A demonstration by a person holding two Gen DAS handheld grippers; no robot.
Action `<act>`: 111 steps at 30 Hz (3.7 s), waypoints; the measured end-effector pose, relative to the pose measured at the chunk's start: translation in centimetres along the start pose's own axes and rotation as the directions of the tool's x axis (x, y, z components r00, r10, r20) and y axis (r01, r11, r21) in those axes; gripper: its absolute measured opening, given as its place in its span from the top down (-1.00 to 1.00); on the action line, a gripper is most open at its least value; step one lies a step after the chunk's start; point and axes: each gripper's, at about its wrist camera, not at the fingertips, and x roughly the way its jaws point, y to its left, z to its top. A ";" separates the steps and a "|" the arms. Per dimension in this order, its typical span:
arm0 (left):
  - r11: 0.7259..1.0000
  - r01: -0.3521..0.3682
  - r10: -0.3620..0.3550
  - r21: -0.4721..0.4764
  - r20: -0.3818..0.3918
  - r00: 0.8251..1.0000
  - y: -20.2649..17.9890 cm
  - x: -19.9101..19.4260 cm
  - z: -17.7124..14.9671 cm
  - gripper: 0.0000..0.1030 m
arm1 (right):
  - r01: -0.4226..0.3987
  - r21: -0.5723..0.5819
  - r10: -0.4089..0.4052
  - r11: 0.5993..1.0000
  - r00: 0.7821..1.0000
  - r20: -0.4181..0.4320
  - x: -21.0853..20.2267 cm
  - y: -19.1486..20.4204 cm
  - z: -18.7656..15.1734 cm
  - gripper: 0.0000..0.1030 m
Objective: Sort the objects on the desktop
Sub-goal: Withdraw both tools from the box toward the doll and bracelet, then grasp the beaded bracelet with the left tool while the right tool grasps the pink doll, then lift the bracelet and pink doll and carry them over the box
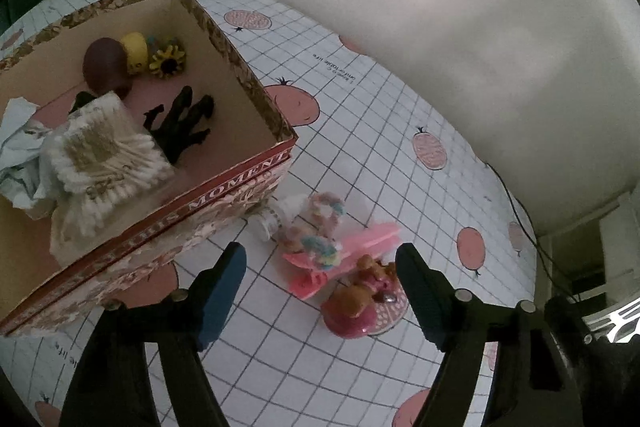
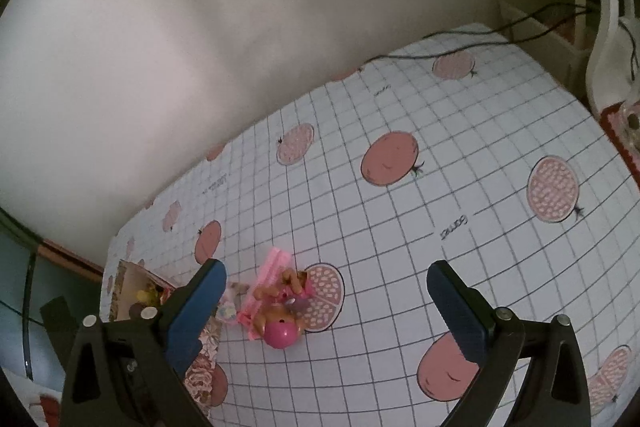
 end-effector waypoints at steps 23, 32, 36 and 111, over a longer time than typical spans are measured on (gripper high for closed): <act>0.999 0.021 -0.020 0.026 -0.037 0.999 1.3 3.2 0.3 0.45 | 0.012 0.005 -0.012 1.000 0.998 -0.065 2.7 0.7 -1.3 -0.98; 0.998 0.027 -0.026 0.058 -0.023 0.999 1.1 2.6 0.6 0.61 | 0.011 -0.005 -0.011 1.000 0.997 -0.072 3.2 1.4 -1.7 -0.98; 0.996 0.014 -0.014 0.084 0.000 1.000 0.9 1.4 0.7 0.61 | 0.016 -0.011 -0.016 1.000 0.997 -0.081 3.6 1.7 -2.0 -0.98; 0.996 0.079 -0.075 0.050 -0.074 0.994 1.7 -2.5 0.9 0.61 | -0.051 0.048 0.048 0.998 0.998 0.051 0.9 3.3 -2.3 0.07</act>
